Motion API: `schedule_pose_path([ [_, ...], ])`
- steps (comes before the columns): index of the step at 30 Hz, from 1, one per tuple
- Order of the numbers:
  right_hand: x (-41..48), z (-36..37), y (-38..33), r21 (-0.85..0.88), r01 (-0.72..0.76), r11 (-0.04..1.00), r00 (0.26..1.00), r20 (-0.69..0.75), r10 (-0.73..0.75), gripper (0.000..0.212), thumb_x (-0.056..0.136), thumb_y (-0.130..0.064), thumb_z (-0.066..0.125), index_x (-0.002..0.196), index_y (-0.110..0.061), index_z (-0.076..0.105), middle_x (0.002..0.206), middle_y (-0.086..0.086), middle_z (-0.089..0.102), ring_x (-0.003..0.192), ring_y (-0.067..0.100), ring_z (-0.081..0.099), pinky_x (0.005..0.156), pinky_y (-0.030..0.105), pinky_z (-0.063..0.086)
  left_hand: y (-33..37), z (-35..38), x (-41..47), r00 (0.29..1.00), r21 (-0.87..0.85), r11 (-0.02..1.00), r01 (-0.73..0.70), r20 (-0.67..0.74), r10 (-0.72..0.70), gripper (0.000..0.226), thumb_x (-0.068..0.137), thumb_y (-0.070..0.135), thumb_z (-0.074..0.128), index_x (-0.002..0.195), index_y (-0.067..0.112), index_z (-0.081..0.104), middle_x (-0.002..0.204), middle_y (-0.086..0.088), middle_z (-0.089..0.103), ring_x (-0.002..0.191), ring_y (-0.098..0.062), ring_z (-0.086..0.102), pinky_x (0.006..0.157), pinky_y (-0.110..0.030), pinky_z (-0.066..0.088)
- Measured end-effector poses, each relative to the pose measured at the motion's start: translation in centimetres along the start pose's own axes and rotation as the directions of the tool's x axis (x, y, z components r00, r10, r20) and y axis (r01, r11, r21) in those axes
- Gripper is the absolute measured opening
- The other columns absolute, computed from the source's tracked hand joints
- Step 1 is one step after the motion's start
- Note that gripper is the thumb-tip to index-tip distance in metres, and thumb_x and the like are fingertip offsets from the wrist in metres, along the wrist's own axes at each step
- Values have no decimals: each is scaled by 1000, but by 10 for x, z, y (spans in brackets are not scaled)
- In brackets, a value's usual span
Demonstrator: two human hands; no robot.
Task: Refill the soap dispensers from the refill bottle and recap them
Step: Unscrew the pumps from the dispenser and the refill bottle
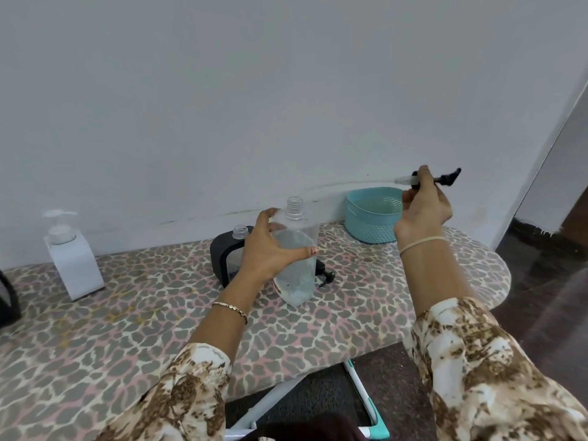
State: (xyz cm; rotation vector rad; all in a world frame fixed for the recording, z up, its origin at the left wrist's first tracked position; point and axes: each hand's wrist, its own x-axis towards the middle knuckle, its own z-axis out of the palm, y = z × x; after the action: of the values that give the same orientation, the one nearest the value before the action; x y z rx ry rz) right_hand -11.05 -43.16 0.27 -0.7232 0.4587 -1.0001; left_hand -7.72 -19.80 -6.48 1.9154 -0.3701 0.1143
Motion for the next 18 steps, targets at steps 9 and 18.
schedule_pose_path([
  [9, -4, -41, 55, -67, -107, 992, 993, -54, 104, 22, 75, -7, 80, 84, -12, 62, 91, 6, 69, 86, 17, 69, 76, 26, 58, 1, 2, -1, 1000, 15, 1000, -21, -14, 21, 108, 47, 45, 93, 137, 30, 36, 113, 9, 57, 113, -15, 56, 97, -39, 49],
  [18, -2, -75, 119, -444, -179, 878, 983, -114, 143, 35, 65, -12, 84, 87, -19, 59, 97, 8, 67, 89, 22, 66, 91, 39, 54, -3, 5, 3, 999, -16, 999, -30, -21, 30, 107, 47, 45, 93, 137, 33, 36, 116, 8, 56, 112, -15, 57, 97, -41, 50],
])
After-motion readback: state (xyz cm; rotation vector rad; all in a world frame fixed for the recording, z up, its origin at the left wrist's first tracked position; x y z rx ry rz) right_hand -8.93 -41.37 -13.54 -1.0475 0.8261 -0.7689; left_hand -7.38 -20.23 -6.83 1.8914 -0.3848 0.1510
